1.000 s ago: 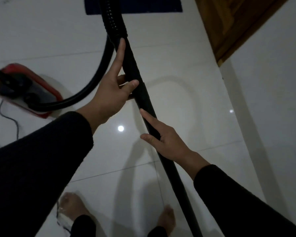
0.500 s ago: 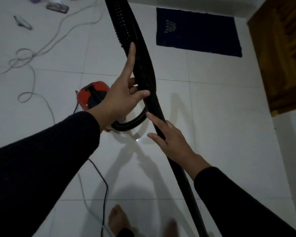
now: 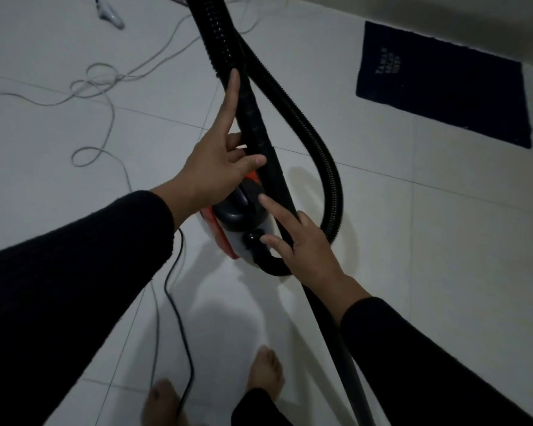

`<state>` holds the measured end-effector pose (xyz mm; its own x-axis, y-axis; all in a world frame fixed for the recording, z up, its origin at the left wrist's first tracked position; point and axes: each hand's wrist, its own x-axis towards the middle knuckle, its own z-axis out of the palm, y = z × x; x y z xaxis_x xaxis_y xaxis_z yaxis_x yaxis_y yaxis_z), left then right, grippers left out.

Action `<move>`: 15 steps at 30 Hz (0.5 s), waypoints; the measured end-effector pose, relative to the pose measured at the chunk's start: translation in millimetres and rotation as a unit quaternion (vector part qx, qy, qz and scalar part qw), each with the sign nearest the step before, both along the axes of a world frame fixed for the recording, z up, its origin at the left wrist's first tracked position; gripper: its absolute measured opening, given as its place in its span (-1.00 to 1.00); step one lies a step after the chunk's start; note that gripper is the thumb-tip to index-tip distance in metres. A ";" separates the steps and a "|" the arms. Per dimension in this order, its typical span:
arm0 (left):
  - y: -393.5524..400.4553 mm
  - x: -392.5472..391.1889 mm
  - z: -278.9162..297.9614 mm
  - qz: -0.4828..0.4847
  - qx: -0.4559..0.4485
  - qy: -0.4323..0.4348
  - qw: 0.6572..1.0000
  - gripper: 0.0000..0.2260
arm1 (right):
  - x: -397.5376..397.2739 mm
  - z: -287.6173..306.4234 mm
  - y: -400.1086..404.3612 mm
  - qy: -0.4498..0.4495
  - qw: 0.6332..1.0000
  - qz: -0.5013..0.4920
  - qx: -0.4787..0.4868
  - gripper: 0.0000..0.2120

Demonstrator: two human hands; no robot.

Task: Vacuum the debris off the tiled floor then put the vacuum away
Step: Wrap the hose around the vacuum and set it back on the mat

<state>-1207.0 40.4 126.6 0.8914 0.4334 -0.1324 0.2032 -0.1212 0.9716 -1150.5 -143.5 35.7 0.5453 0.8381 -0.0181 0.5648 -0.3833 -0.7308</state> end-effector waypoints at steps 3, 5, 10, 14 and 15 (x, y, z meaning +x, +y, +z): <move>21.4 -1.8 -36.2 0.002 0.005 -0.011 1.000 -0.13 | -1.4 -27.3 20.1 -0.024 1.000 -0.003 -0.012 -0.31; 34.4 -2.5 -62.3 0.005 0.018 -0.030 0.999 -0.17 | -4.1 -43.6 32.9 -0.045 0.999 -0.009 -0.020 -0.31; 62.2 -8.7 -144.3 0.012 0.076 -0.028 0.997 -0.31 | -1.7 -76.7 66.5 -0.119 0.992 -0.025 -0.040 -0.33; 82.0 -14.7 -218.9 -0.066 0.230 0.041 0.970 -0.42 | 3.8 -96.3 86.6 -0.133 0.989 -0.040 -0.043 -0.43; 86.2 -13.0 -233.1 -0.087 0.263 0.040 0.960 -0.44 | 4.1 -103.0 90.8 -0.137 0.989 -0.039 -0.049 -0.45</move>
<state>-1220.1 126.5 -106.5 0.9525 0.3046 -0.0072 0.2072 -0.6302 0.7483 -1146.4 -52.7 -67.2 0.6036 0.7951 0.0593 0.7021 -0.4948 -0.5121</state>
